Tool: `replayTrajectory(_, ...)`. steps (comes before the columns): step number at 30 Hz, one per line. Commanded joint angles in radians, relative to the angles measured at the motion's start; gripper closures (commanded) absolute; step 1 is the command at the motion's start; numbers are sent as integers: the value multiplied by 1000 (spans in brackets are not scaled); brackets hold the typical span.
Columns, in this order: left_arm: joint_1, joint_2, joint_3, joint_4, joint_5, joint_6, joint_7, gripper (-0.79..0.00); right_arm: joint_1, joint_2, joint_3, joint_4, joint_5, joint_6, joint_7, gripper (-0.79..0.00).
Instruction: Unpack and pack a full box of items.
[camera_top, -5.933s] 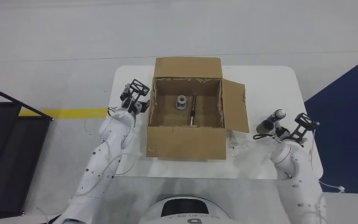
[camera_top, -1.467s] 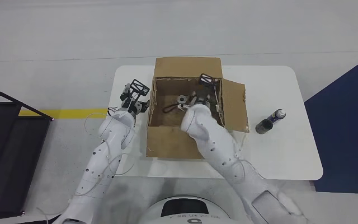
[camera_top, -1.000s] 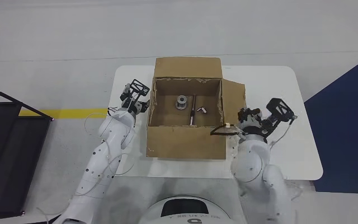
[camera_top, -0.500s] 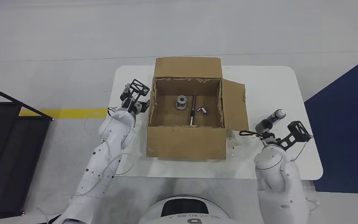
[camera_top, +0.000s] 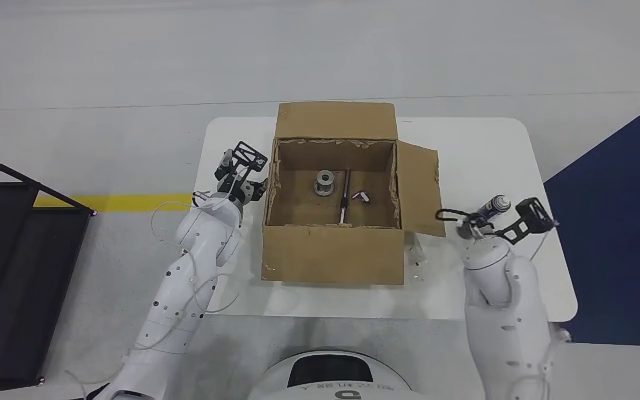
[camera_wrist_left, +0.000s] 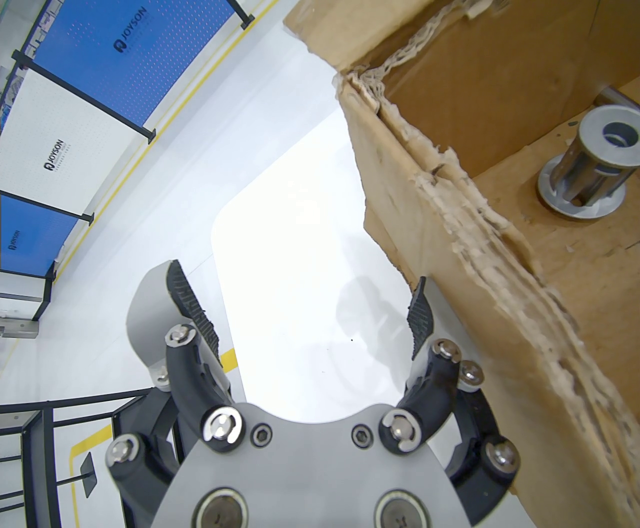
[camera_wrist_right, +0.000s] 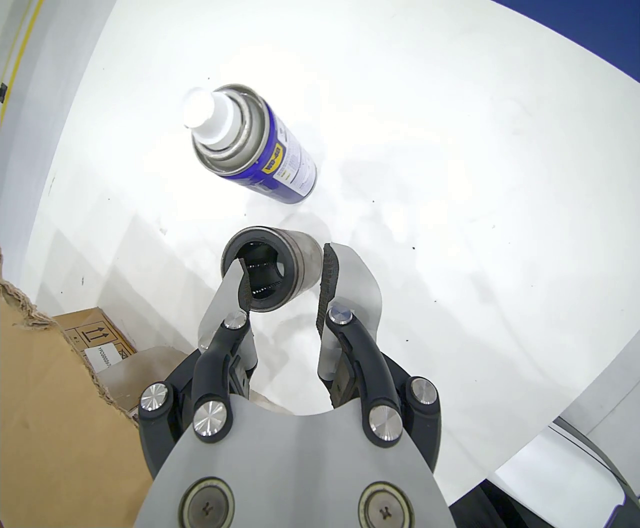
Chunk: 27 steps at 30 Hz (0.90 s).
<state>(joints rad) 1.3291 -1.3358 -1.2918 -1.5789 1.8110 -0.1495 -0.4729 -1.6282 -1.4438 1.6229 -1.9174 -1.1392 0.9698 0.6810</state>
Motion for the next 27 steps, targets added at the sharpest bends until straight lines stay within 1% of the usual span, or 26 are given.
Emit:
replayTrajectory(1, 0, 0, 0, 0, 0, 0, 0, -785, 14, 2, -11, 11, -26, 6, 28, -246)
replayTrajectory(3, 0, 0, 0, 0, 0, 0, 0, -785, 29, 4, -17, 29, -50, 11, 55, -231)
replayTrajectory(6, 0, 0, 0, 0, 0, 0, 0, -785, 55, 7, -18, 59, -82, 18, 101, -166)
replayTrajectory(8, 0, 0, 0, 0, 0, 0, 0, -785, 69, 9, -18, 77, -102, 20, 130, -145)
replayTrajectory(12, 0, 0, 0, 0, 0, 0, 0, -785, 90, 10, -13, 112, -117, 7, 162, -132)
replayTrajectory(14, 0, 0, 0, 0, 0, 0, 0, -785, 94, 10, -9, 119, -116, 2, 167, -114)
replayTrajectory(15, 0, 0, 0, 0, 0, 0, 0, -785, 92, 9, -7, 115, -109, -2, 171, -86)
replayTrajectory(16, 0, 0, 0, 0, 0, 0, 0, -785, 86, 9, -5, 104, -109, -3, 172, -6)
replayTrajectory(23, 0, 0, 0, 0, 0, 0, 0, -785, -7, 5, 12, -44, -79, -1, 159, 0)
replayTrajectory(25, 0, 0, 0, 0, 0, 0, 0, -785, -42, 1, 27, -109, -48, 6, 126, 0)
replayTrajectory(27, 0, 0, 0, 0, 0, 0, 0, -785, -90, -5, 50, -191, 27, 2, 81, 0)
